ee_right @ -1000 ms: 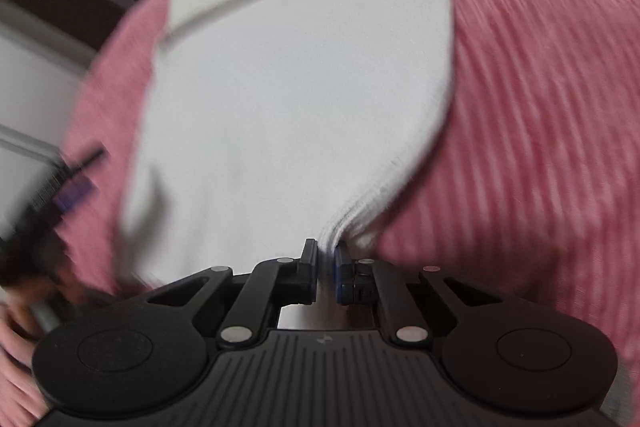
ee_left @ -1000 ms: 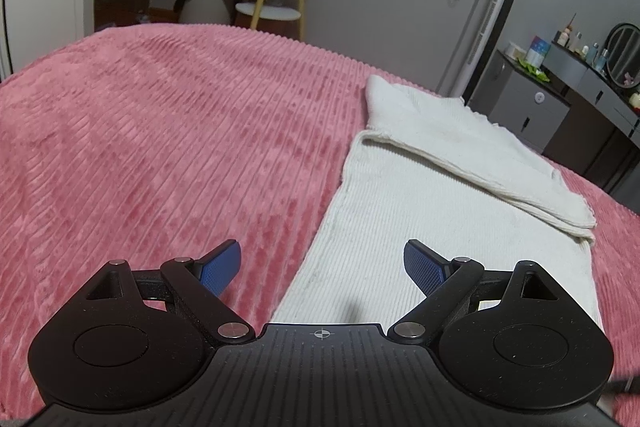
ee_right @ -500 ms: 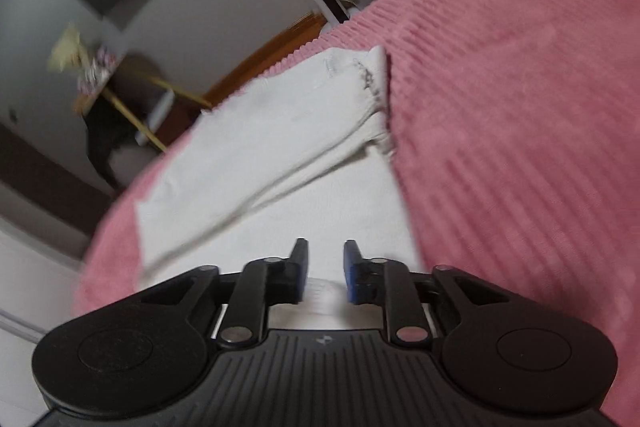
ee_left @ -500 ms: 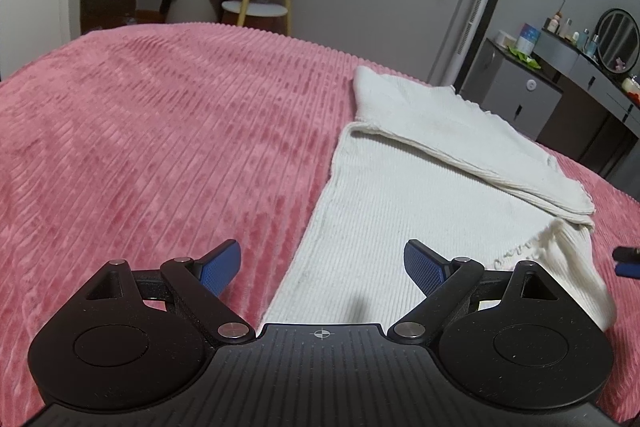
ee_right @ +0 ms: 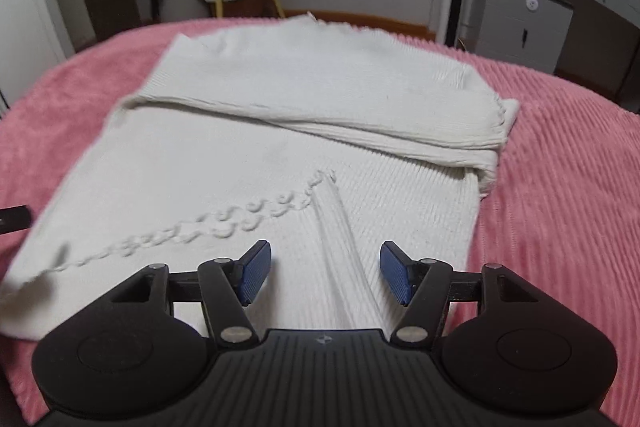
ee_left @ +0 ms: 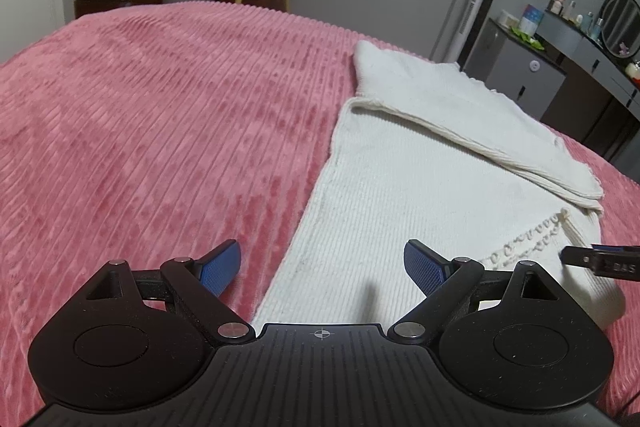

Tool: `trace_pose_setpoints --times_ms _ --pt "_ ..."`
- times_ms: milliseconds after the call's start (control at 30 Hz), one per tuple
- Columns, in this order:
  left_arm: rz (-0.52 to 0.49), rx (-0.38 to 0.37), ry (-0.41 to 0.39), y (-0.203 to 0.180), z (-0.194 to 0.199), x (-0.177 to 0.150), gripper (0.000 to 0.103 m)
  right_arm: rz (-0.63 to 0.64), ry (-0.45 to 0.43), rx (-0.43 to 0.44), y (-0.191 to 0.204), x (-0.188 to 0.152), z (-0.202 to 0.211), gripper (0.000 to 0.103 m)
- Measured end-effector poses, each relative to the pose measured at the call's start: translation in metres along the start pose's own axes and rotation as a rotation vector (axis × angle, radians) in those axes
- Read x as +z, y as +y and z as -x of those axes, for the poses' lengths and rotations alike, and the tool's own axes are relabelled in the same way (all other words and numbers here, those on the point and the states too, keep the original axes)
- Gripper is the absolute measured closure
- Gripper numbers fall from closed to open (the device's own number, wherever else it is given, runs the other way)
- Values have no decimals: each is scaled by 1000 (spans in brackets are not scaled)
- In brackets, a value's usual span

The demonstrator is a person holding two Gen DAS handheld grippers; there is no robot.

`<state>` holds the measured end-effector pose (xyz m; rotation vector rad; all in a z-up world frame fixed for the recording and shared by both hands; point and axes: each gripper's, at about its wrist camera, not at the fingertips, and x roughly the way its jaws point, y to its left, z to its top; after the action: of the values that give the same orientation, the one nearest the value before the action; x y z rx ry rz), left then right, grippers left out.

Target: Fold small clothes

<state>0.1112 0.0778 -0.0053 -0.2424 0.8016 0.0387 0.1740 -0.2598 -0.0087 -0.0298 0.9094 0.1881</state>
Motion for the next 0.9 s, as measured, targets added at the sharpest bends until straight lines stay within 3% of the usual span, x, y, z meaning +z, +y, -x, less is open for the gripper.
trace_pose_setpoints --times_ms 33,100,133,233,367,533,633,733,900 --pt "2 4 2 0 -1 0 10 -1 8 4 1 0 -4 59" --pt "3 9 9 1 -4 0 10 19 4 11 5 1 -7 90" --pt "2 10 11 1 -5 0 10 34 -4 8 7 1 -5 97" --pt "-2 13 17 1 -8 1 10 61 -68 -73 11 3 2 97" --pt "-11 -1 3 2 -4 5 10 -49 -137 -182 -14 6 12 98" --pt "35 -103 -3 11 5 15 9 -191 -108 -315 -53 0 9 98" --pt "30 -105 25 11 -2 18 9 -236 -58 -283 -68 -10 -1 97" --pt "54 -87 9 15 -4 23 9 -218 -74 -260 -67 -17 0 96" --pt "134 -133 134 30 -36 34 13 -278 -93 -150 -79 -21 6 94"
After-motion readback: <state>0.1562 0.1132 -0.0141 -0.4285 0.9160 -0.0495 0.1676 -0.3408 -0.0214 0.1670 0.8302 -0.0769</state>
